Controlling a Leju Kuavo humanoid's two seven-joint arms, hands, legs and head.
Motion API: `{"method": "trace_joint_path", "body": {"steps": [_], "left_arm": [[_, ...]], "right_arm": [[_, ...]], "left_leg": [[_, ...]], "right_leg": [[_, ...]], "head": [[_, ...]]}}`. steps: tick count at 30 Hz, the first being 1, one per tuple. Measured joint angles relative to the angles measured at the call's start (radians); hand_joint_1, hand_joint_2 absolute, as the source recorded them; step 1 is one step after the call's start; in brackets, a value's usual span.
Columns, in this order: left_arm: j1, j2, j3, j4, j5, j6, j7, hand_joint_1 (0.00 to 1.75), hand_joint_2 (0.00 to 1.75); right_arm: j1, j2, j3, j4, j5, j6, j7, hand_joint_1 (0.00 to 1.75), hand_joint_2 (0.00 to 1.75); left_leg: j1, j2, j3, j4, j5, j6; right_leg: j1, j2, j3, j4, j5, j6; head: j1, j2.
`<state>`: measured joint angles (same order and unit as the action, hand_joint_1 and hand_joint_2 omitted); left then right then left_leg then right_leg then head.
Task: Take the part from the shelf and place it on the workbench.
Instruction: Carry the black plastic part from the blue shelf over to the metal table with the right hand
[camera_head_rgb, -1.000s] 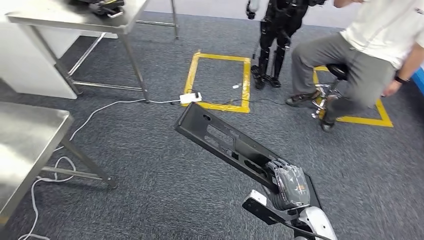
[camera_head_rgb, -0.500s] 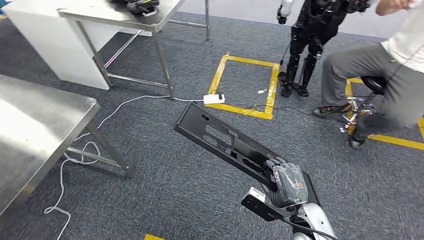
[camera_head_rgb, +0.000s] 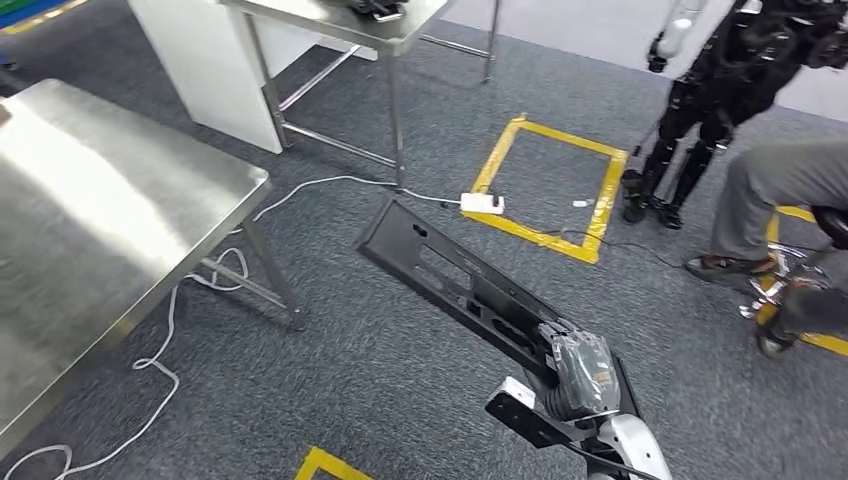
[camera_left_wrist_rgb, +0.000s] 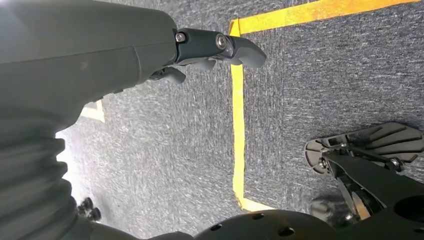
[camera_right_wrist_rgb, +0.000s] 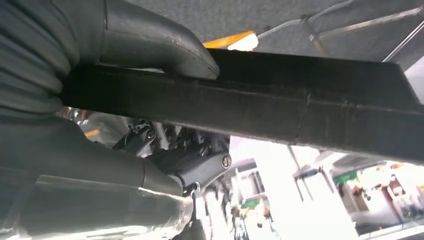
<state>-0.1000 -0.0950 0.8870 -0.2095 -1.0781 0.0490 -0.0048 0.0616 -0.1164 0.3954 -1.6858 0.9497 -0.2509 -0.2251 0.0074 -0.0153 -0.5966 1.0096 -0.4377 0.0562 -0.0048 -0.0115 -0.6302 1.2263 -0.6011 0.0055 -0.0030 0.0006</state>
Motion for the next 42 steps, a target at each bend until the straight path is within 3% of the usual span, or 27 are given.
{"method": "trace_joint_path", "body": {"steps": [2, 3, 5, 6, 8, 10, 12, 14, 16, 17, 18, 19, 21, 23, 25, 26, 28, 30, 32, 33, 35, 37, 39, 40, 41, 42], "left_arm": [[-0.001, 0.000, 0.000, 0.000, -0.003, -0.001, 0.001, 0.00, 1.75], [-0.001, 0.000, 0.000, 0.000, -0.005, -0.001, 0.002, 0.00, 1.75], [-0.001, 0.000, 0.000, 0.000, -0.008, -0.001, 0.004, 0.00, 1.75], [-0.002, 0.000, 0.000, 0.000, -0.009, -0.001, 0.004, 0.00, 1.75], [-0.003, 0.000, 0.000, 0.000, -0.010, 0.000, 0.004, 0.00, 1.75], [0.001, 0.000, 0.000, 0.000, -0.011, 0.000, 0.003, 0.00, 1.75], [0.005, 0.000, 0.000, 0.000, -0.012, 0.000, 0.002, 0.00, 1.75], [0.003, -0.001, 0.000, 0.000, -0.012, 0.000, 0.000, 0.00, 1.75], [0.001, -0.001, 0.000, 0.000, -0.013, 0.000, -0.002, 0.00, 1.75], [0.002, -0.001, 0.000, 0.000, -0.012, -0.001, -0.002, 0.00, 1.75], [0.003, -0.001, 0.000, 0.000, -0.012, 0.000, -0.002, 0.00, 1.75], [0.004, -0.001, 0.000, 0.000, -0.012, 0.000, -0.002, 0.00, 1.75], [0.004, 0.000, 0.000, 0.000, -0.013, 0.000, -0.002, 0.00, 1.75], [0.001, 0.001, 0.000, -0.001, -0.013, 0.001, -0.003, 0.00, 1.75], [0.001, 0.001, 0.000, -0.001, -0.013, 0.002, -0.004, 0.00, 1.75], [0.002, 0.000, 0.000, -0.001, -0.013, 0.002, -0.004, 0.00, 1.75], [0.003, -0.002, 0.000, -0.001, -0.013, 0.002, -0.004, 0.00, 1.75], [0.000, -0.004, 0.000, -0.001, -0.013, 0.001, -0.005, 0.00, 1.75], [0.000, -0.006, 0.000, -0.001, -0.013, 0.001, -0.005, 0.00, 1.75], [0.001, -0.007, 0.000, -0.001, -0.013, 0.001, -0.005, 0.00, 1.75], [0.002, -0.008, 0.000, -0.001, -0.017, 0.001, -0.004, 0.00, 1.75], [0.001, -0.008, 0.000, -0.001, -0.021, 0.001, -0.004, 0.00, 1.75], [0.003, -0.009, 0.000, -0.001, -0.023, 0.002, -0.003, 0.00, 1.75], [0.005, -0.009, 0.000, -0.001, -0.025, 0.002, -0.002, 0.00, 1.75], [0.008, -0.008, 0.000, -0.001, -0.027, 0.002, -0.002, 0.00, 1.75], [0.010, -0.008, 0.000, -0.001, -0.029, 0.002, -0.001, 0.00, 1.75]], "right_arm": [[0.015, 0.000, -0.010, -0.002, -0.004, 0.002, -0.002, 1.75, 1.75], [0.021, 0.000, -0.014, -0.003, -0.007, 0.003, -0.004, 1.75, 1.75], [0.027, 0.001, -0.020, -0.007, -0.012, 0.004, -0.009, 1.75, 1.75], [0.028, 0.002, -0.023, -0.009, -0.014, 0.005, -0.011, 1.75, 1.75], [0.029, 0.004, -0.027, -0.013, -0.016, 0.007, -0.016, 1.75, 1.75], [0.028, 0.007, -0.030, -0.015, -0.019, 0.010, -0.021, 1.75, 1.75], [0.026, 0.011, -0.032, -0.016, -0.022, 0.014, -0.026, 1.75, 1.75], [0.025, 0.016, -0.033, -0.016, -0.025, 0.020, -0.028, 1.75, 1.75], [0.026, 0.017, -0.034, -0.016, -0.026, 0.023, -0.029, 1.75, 1.75], [0.026, 0.018, -0.034, -0.016, -0.026, 0.024, -0.030, 1.75, 1.75], [0.025, 0.019, -0.034, -0.016, -0.026, 0.024, -0.030, 1.75, 1.75], [0.024, 0.020, -0.034, -0.016, -0.027, 0.024, -0.030, 1.75, 1.75], [0.021, 0.023, -0.035, -0.016, -0.027, 0.024, -0.031, 1.75, 1.75], [0.020, 0.025, -0.036, -0.016, -0.027, 0.024, -0.032, 1.75, 1.75], [0.018, 0.027, -0.039, -0.016, -0.027, 0.024, -0.034, 1.75, 1.75], [0.017, 0.028, -0.040, -0.017, -0.027, 0.024, -0.036, 1.75, 1.75], [0.015, 0.029, -0.042, -0.018, -0.027, 0.024, -0.038, 1.75, 1.75], [0.016, 0.029, -0.044, -0.018, -0.027, 0.024, -0.039, 1.75, 1.75], [0.019, 0.028, -0.044, -0.017, -0.028, 0.024, -0.039, 1.75, 1.75], [0.019, 0.028, -0.045, -0.016, -0.027, 0.024, -0.039, 1.75, 1.75], [0.017, 0.028, -0.047, -0.016, -0.021, 0.023, -0.039, 1.75, 1.75], [0.015, 0.028, -0.049, -0.015, -0.013, 0.022, -0.039, 1.75, 1.75], [0.013, 0.028, -0.049, -0.015, 0.003, 0.019, -0.036, 1.75, 1.75], [0.012, 0.028, -0.049, -0.015, 0.016, 0.015, -0.032, 1.75, 1.75], [0.010, 0.028, -0.049, -0.015, 0.036, 0.008, -0.024, 1.75, 1.75], [0.007, 0.029, -0.049, -0.015, 0.060, -0.001, -0.012, 1.75, 1.75]], "left_leg": [[0.001, -0.031, -0.002, 0.001, 0.002, -0.001], [0.002, -0.046, -0.001, 0.001, 0.002, -0.003], [0.005, -0.073, -0.001, 0.002, 0.004, -0.011], [0.005, -0.086, -0.003, 0.004, 0.005, -0.018], [0.005, -0.106, -0.009, 0.004, 0.008, -0.034], [0.009, -0.118, -0.017, 0.001, 0.014, -0.047], [0.011, -0.082, -0.033, 0.030, -0.006, -0.054], [0.010, -0.021, -0.081, 0.133, -0.066, -0.057], [0.010, 0.003, -0.141, 0.261, -0.122, -0.060], [0.010, 0.007, -0.155, 0.292, -0.128, -0.059], [0.010, 0.011, -0.148, 0.283, -0.115, -0.057], [0.009, 0.020, -0.120, 0.237, -0.088, -0.052], [-0.001, 0.064, -0.043, 0.102, -0.036, -0.037], [-0.013, 0.092, -0.006, 0.029, -0.020, -0.024], [-0.018, 0.073, -0.007, 0.019, -0.018, -0.017], [-0.015, 0.061, -0.004, 0.013, -0.014, -0.013], [-0.006, 0.038, 0.002, 0.002, -0.005, -0.004], [-0.001, 0.012, 0.001, -0.001, -0.001, 0.001], [0.000, -0.019, -0.001, 0.000, 0.000, 0.001], [0.001, -0.034, -0.001, 0.000, 0.001, 0.000], [0.005, -0.063, 0.001, 0.002, 0.002, -0.006], [0.005, -0.090, -0.001, 0.005, 0.002, -0.019], [0.004, -0.109, -0.008, 0.005, 0.006, -0.034], [0.006, -0.118, -0.012, 0.003, 0.009, -0.040], [0.008, -0.115, -0.016, 0.005, 0.009, -0.044], [0.009, -0.096, -0.022, 0.016, 0.001, -0.048]], "right_leg": [[-0.009, 0.006, -0.034, 0.067, -0.016, 0.011], [-0.014, 0.008, -0.023, 0.044, 0.000, 0.022], [-0.029, 0.034, 0.039, -0.086, 0.053, 0.047], [-0.033, 0.052, 0.066, -0.148, 0.076, 0.053], [-0.033, 0.073, 0.092, -0.206, 0.093, 0.047], [-0.029, 0.055, 0.094, -0.207, 0.100, 0.031], [-0.030, 0.034, 0.094, -0.209, 0.105, 0.015], [-0.024, 0.009, 0.093, -0.211, 0.106, 0.000], [-0.014, -0.020, 0.092, -0.210, 0.104, -0.008], [-0.011, -0.034, 0.092, -0.210, 0.103, -0.010], [-0.008, -0.047, 0.093, -0.210, 0.102, -0.011], [-0.006, -0.059, 0.094, -0.210, 0.100, -0.013], [0.001, -0.081, 0.098, -0.210, 0.097, -0.013], [0.007, -0.101, 0.099, -0.209, 0.093, -0.008], [0.011, -0.124, 0.103, -0.210, 0.089, 0.000], [0.011, -0.120, 0.102, -0.206, 0.085, 0.004], [0.009, -0.071, 0.083, -0.156, 0.055, 0.007], [0.001, -0.013, 0.026, -0.034, 0.002, 0.003], [-0.007, 0.003, -0.024, 0.063, -0.028, 0.009], [-0.010, 0.004, -0.027, 0.064, -0.020, 0.018], [-0.021, 0.018, 0.022, -0.047, 0.037, 0.043], [-0.029, 0.050, 0.074, -0.169, 0.085, 0.053], [-0.027, 0.060, 0.089, -0.204, 0.096, 0.042], [-0.025, 0.050, 0.090, -0.205, 0.099, 0.034], [-0.026, 0.042, 0.092, -0.206, 0.102, 0.028], [-0.027, 0.033, 0.092, -0.207, 0.104, 0.022]], "head": [[0.000, 0.000], [0.000, 0.000], [0.000, 0.000], [0.000, 0.000], [-0.001, 0.000], [-0.004, 0.000], [-0.006, 0.000], [-0.010, 0.000], [-0.011, 0.000], [-0.011, 0.000], [-0.011, 0.000], [-0.011, 0.000], [-0.011, 0.000], [-0.010, 0.000], [-0.010, 0.000], [-0.011, 0.000], [-0.008, 0.000], [-0.004, 0.000], [-0.002, 0.000], [-0.002, 0.000], [-0.002, 0.000], [-0.001, 0.000], [0.000, 0.000], [-0.001, 0.000], [-0.001, 0.000], [-0.003, 0.000]]}}
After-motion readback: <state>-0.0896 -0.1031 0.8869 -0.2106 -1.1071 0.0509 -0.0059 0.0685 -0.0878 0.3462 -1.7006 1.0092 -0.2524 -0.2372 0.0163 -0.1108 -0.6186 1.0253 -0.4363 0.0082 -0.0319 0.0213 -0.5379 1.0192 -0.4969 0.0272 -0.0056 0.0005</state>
